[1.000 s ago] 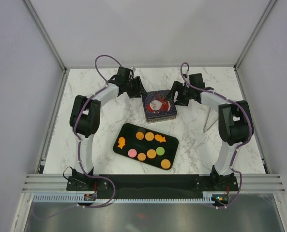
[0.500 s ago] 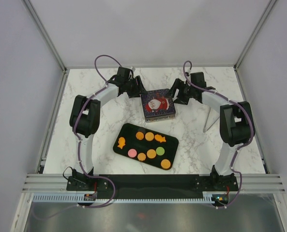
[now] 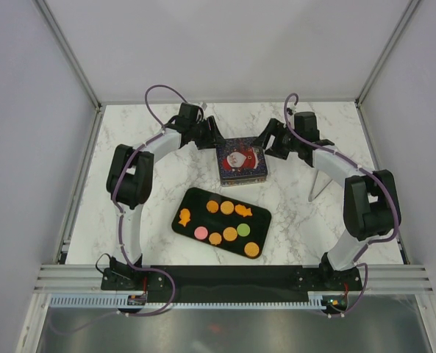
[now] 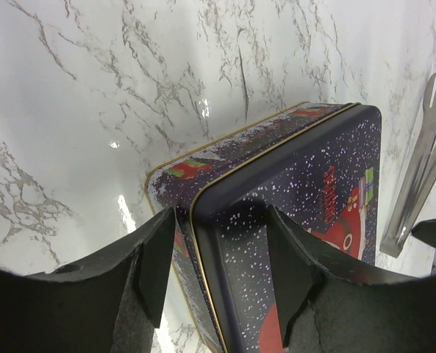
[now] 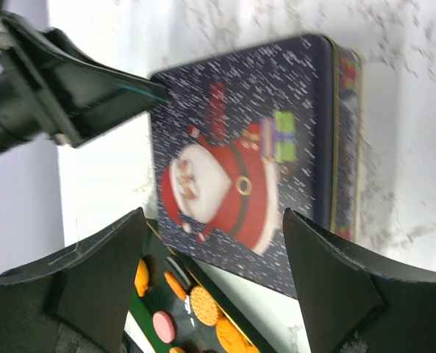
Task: Pack the cookies
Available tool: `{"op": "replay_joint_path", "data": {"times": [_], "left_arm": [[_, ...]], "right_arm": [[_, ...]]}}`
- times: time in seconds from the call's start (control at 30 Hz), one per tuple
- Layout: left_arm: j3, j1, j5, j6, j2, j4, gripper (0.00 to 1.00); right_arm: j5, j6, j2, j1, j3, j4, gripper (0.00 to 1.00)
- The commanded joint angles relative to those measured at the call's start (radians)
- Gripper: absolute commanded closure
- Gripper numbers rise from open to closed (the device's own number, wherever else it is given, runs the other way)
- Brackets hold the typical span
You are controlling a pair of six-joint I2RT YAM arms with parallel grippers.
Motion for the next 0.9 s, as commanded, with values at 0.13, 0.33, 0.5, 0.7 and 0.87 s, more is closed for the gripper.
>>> {"op": "replay_joint_path", "data": {"times": [0.13, 0.33, 0.5, 0.7, 0.87], "left_arm": [[-0.056, -0.018, -0.032, 0.029, 0.075, -0.13, 0.39], [-0.057, -0.017, -0.029, 0.016, 0.075, -0.123, 0.39], [-0.063, -0.017, -0.034, 0.009, 0.075, -0.113, 0.4], [-0.088, -0.017, -0.046, -0.006, 0.058, -0.093, 0.41], [-0.12, -0.021, -0.087, -0.006, 0.026, -0.072, 0.43]], "right_arm": [[0.075, -0.027, -0.006, 0.002, -0.074, 0.009, 0.16], [0.087, -0.056, 0.043, 0.005, -0.04, -0.035, 0.16], [0.084, -0.072, 0.077, 0.027, -0.023, -0.061, 0.16], [0.026, -0.055, 0.086, 0.028, 0.006, -0.061, 0.24], [-0.173, 0.061, 0.137, -0.016, 0.032, 0.003, 0.6]]}}
